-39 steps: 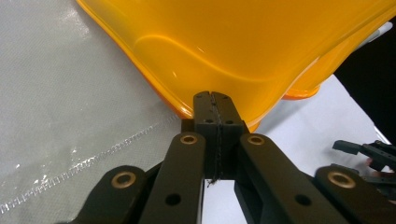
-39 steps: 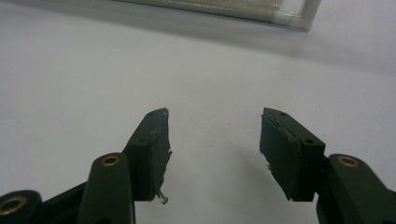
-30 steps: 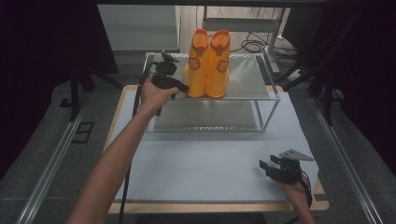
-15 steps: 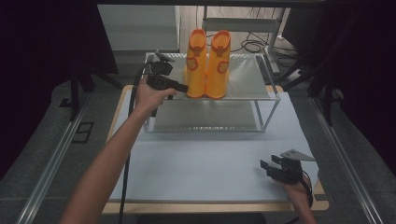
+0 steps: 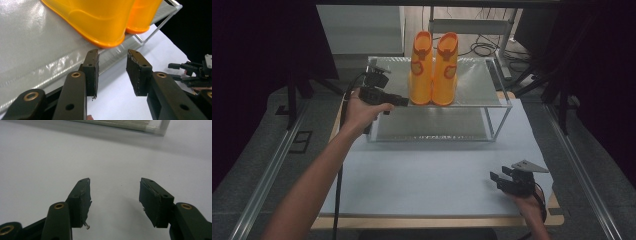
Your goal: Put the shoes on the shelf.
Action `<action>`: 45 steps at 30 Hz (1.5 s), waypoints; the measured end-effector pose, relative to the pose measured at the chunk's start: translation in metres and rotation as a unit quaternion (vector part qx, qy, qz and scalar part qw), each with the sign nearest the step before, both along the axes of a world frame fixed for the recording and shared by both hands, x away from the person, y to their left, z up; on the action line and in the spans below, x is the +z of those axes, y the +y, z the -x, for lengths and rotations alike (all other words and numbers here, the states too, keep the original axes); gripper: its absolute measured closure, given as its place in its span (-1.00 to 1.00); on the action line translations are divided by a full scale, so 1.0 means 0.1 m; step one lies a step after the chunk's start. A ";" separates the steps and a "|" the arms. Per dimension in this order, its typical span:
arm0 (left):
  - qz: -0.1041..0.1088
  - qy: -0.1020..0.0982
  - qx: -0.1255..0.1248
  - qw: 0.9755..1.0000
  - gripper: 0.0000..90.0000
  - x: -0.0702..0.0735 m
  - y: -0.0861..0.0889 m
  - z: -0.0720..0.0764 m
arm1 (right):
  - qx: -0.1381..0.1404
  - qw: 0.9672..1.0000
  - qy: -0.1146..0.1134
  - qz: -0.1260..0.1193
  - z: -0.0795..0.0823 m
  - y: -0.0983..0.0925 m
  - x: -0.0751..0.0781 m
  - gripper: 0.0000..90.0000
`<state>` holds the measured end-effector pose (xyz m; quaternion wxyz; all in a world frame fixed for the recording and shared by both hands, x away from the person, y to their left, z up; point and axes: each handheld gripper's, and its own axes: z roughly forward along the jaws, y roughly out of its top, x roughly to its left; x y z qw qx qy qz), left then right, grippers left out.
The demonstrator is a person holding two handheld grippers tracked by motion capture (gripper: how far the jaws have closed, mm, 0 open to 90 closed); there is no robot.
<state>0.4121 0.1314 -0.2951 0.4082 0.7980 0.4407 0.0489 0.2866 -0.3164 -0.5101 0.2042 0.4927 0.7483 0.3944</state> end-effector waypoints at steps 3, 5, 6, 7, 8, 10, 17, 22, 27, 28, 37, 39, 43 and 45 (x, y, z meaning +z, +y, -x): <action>0.001 -0.001 -0.009 1.000 0.38 -0.02 0.03 0.07 | 0.000 1.000 0.001 -0.001 0.00 0.00 0.00 -0.07; -0.001 -0.002 -0.019 1.000 0.38 -0.04 0.05 0.13 | -0.001 1.000 0.001 0.000 0.00 0.00 0.00 -0.07; -0.001 -0.001 -0.022 1.000 0.38 -0.05 0.05 0.16 | 0.001 1.000 0.001 0.002 0.00 0.00 0.00 -0.07; -0.002 -0.001 -0.026 1.000 0.38 -0.07 0.06 0.18 | 0.001 1.000 0.001 0.002 0.00 0.00 0.00 -0.07; -0.004 -0.001 -0.028 1.000 0.38 -0.09 0.06 0.20 | 0.001 1.000 0.001 0.002 0.00 0.00 0.00 -0.07; -0.005 0.002 -0.035 0.999 0.38 -0.14 0.06 0.25 | 0.002 1.000 0.002 0.002 0.00 0.01 0.00 -0.07; -0.005 0.014 -0.049 0.999 0.37 -0.37 0.14 0.40 | 0.003 1.000 0.003 0.003 0.00 0.01 -0.01 -0.07; -0.009 0.029 -0.050 0.998 0.36 -0.64 0.20 0.48 | 0.004 1.000 0.003 0.006 -0.01 0.02 -0.02 -0.07; -0.005 0.043 -0.048 0.998 0.35 -0.89 0.26 0.54 | 0.005 1.000 0.005 0.006 -0.01 0.03 -0.02 -0.07; -0.003 0.046 -0.049 0.998 0.35 -0.92 0.27 0.55 | 0.006 1.000 0.006 0.007 -0.01 0.03 -0.02 -0.07; -0.007 0.057 -0.042 0.997 0.33 -1.12 0.35 0.67 | 0.005 1.000 0.006 0.007 -0.01 0.03 -0.03 -0.07; -0.003 0.058 -0.039 0.998 0.32 -1.15 0.35 0.67 | 0.007 1.000 0.005 0.008 -0.01 0.04 -0.03 -0.07; -0.005 0.060 -0.038 0.997 0.31 -1.19 0.35 0.66 | 0.006 1.000 0.004 0.008 -0.02 0.03 -0.03 -0.07; -0.004 0.059 -0.038 0.998 0.31 -1.18 0.35 0.66 | 0.005 1.000 0.002 0.008 -0.02 0.03 -0.02 -0.07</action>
